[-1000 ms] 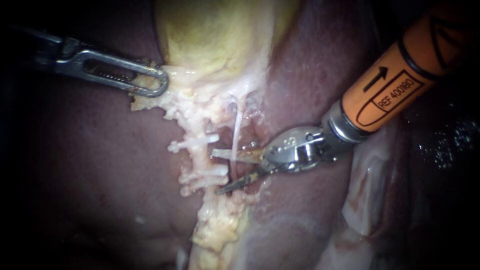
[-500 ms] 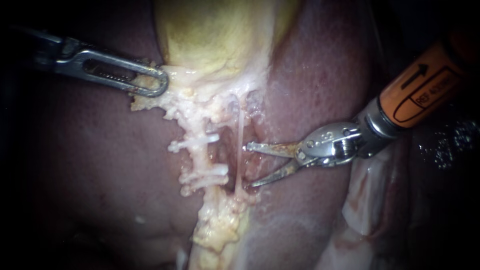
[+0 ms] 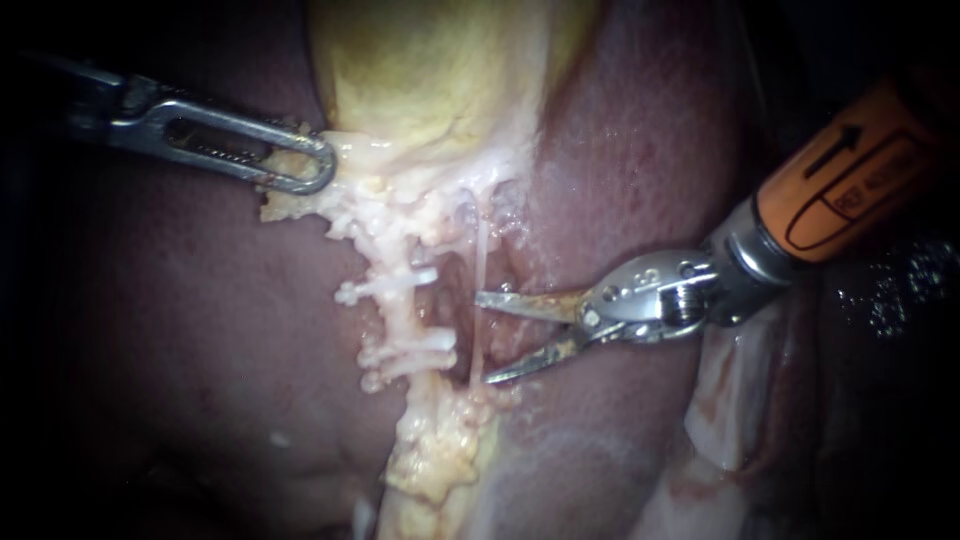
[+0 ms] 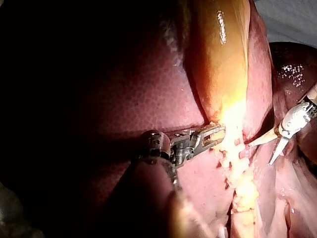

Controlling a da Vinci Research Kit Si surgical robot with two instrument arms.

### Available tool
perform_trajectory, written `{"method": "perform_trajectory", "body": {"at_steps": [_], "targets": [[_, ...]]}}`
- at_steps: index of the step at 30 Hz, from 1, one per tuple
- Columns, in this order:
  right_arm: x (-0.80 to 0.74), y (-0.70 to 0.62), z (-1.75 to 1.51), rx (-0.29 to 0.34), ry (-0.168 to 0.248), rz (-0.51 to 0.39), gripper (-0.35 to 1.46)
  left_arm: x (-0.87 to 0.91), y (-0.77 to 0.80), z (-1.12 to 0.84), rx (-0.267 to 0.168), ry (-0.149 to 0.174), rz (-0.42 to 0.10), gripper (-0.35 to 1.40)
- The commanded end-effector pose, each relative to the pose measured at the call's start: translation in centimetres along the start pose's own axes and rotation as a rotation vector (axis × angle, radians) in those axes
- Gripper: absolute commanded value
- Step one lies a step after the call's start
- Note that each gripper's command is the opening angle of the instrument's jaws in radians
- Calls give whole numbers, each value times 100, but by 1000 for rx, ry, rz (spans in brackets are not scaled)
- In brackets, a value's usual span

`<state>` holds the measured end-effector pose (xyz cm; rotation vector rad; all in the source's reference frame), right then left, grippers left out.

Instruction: Go to the cutting position left tube

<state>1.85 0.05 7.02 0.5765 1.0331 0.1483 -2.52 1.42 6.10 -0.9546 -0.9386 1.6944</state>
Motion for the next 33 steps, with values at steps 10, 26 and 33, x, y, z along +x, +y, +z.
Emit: {"method": "perform_trajectory", "body": {"at_steps": [10,26,33], "targets": [[-19,14,25,36,-1,6,126,0,1,0,0,0,0,-35],[-8,28,49,94,70,-38,129,-1,1,-1,0,-1,0,-35],[6,29,68,126,107,-48,129,-1,1,-1,0,-1,0,-35]]}}
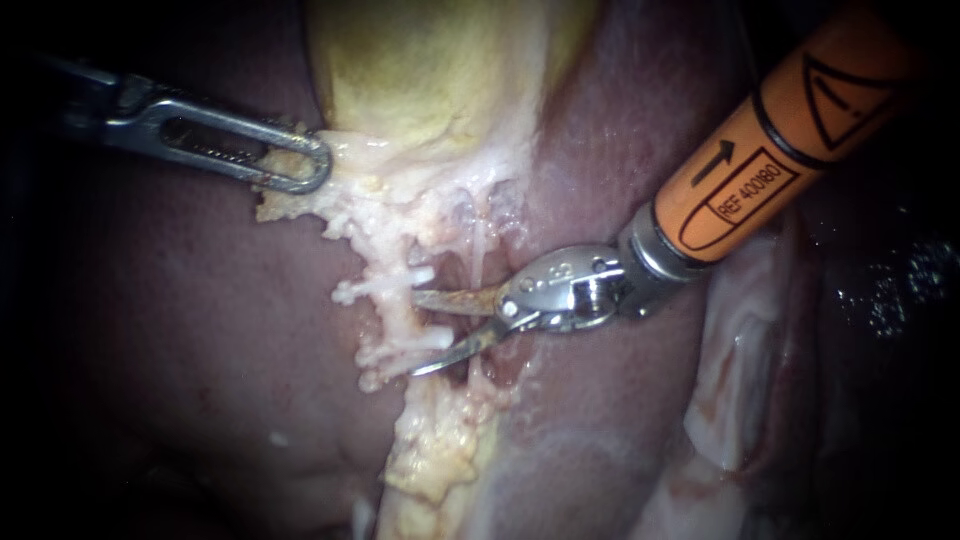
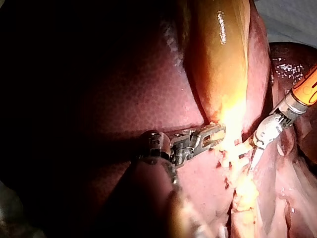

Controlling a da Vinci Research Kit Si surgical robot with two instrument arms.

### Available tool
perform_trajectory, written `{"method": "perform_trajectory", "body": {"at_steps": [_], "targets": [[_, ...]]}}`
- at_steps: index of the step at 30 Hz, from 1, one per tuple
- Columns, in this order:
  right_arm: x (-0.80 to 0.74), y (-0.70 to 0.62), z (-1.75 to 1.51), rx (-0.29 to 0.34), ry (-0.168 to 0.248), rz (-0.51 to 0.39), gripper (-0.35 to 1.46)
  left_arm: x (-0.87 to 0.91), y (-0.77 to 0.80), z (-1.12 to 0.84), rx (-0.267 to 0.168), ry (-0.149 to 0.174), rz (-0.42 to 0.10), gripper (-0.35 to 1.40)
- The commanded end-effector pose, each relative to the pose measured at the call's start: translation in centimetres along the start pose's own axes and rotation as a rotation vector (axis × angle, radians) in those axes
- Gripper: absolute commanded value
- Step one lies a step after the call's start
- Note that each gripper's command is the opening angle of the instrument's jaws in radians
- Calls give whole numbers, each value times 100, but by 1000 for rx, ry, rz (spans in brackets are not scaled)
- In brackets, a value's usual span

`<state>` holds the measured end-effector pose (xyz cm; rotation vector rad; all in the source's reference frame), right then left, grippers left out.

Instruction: Go to the cutting position left tube

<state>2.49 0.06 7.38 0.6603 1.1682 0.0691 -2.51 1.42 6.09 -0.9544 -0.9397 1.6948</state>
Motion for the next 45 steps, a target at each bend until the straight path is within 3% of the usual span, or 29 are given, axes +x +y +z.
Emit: {"method": "perform_trajectory", "body": {"at_steps": [1,20,29,38,45], "targets": [[2,0,2,4,2,2,129,0,0,0,0,0,0,-35],[25,9,41,32,107,38,128,0,0,0,0,0,0,-35],[31,11,50,36,127,65,128,0,0,1,0,0,0,-35],[40,-4,56,55,137,183,128,0,0,1,0,0,0,-35],[62,-24,62,85,165,259,129,0,-1,1,0,0,0,-35]]}}
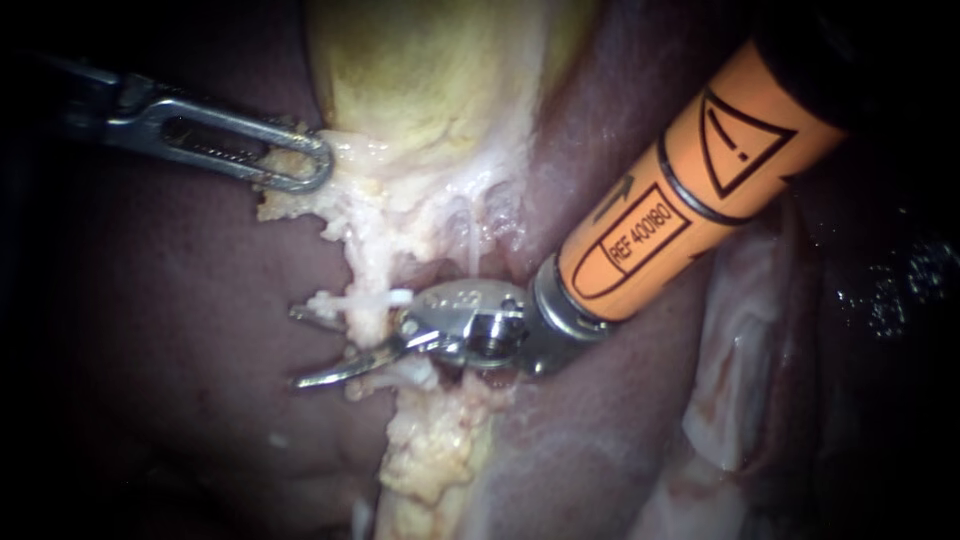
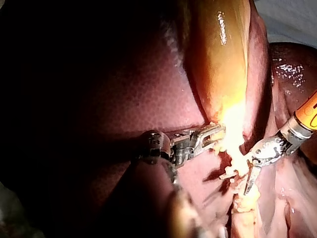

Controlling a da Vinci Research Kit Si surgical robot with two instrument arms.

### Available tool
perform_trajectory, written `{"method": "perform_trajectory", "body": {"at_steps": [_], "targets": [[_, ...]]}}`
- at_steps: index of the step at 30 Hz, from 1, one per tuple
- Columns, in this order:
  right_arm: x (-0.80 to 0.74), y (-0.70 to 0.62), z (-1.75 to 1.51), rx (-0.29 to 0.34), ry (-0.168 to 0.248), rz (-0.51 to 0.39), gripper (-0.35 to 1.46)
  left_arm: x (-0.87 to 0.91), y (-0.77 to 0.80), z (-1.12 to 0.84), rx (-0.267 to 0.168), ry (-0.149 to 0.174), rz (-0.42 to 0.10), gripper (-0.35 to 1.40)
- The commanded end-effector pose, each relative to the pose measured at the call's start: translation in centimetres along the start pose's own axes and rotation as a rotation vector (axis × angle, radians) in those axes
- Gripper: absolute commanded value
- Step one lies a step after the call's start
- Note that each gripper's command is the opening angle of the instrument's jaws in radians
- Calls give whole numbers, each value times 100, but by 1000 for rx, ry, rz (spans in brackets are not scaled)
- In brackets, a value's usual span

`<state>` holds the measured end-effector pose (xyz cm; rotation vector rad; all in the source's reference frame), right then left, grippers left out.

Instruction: Go to the cutting position left tube

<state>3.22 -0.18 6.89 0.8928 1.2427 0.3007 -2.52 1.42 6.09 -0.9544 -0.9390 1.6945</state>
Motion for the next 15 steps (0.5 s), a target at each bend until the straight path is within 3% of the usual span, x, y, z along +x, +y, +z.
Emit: {"method": "perform_trajectory", "body": {"at_steps": [1,8,15], "targets": [[3,-3,0,6,5,10,129,0,0,0,0,0,0,-35],[23,-17,-1,49,32,69,129,0,-1,0,1,-3,0,-35],[26,-19,-2,52,35,67,128,0,-1,0,1,-3,0,-35]]}}
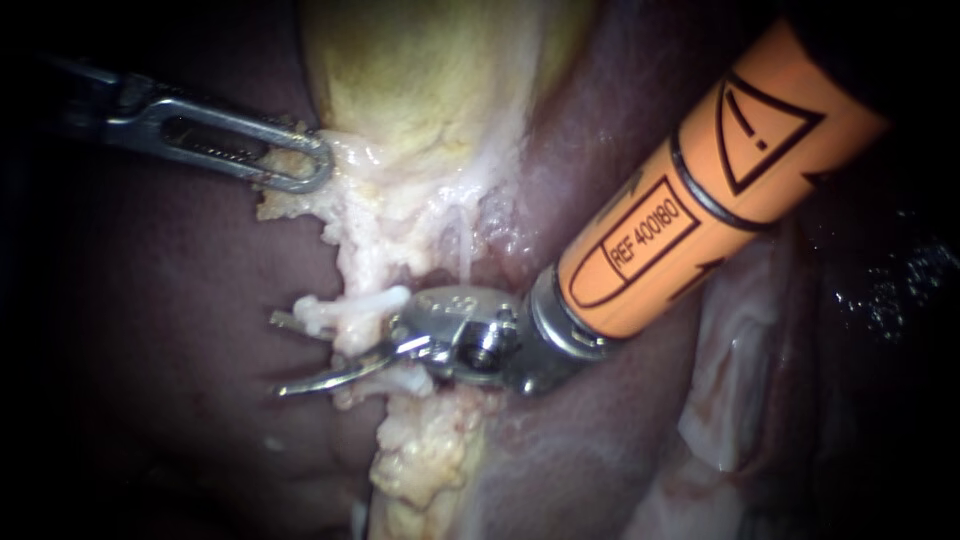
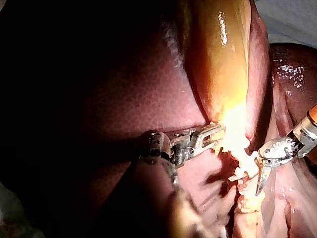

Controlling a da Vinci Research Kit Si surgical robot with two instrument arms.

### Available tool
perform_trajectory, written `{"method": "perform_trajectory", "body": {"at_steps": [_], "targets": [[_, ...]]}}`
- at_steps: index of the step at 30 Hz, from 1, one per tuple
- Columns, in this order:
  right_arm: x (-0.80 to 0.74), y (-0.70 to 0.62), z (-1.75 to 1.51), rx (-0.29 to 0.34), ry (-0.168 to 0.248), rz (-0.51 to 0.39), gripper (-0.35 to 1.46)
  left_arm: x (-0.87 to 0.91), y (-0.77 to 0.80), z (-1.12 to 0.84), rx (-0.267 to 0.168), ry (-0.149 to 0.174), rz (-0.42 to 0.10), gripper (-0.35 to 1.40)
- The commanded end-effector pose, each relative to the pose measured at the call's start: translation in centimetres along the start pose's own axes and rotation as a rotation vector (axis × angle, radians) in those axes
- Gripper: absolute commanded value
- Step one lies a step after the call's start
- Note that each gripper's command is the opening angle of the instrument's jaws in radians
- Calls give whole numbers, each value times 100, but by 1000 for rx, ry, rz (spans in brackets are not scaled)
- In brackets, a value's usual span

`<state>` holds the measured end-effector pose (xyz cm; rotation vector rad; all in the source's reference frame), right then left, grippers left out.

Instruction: Go to the cutting position left tube

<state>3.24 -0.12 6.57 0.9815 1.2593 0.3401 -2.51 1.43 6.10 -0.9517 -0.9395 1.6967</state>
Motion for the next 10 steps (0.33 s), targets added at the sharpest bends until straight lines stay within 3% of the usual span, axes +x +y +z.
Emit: {"method": "perform_trajectory", "body": {"at_steps": [1,10], "targets": [[0,1,-1,-2,0,-1,128,0,0,0,0,0,0,-35],[-1,1,-1,-2,0,4,128,0,0,0,0,0,0,-35]]}}
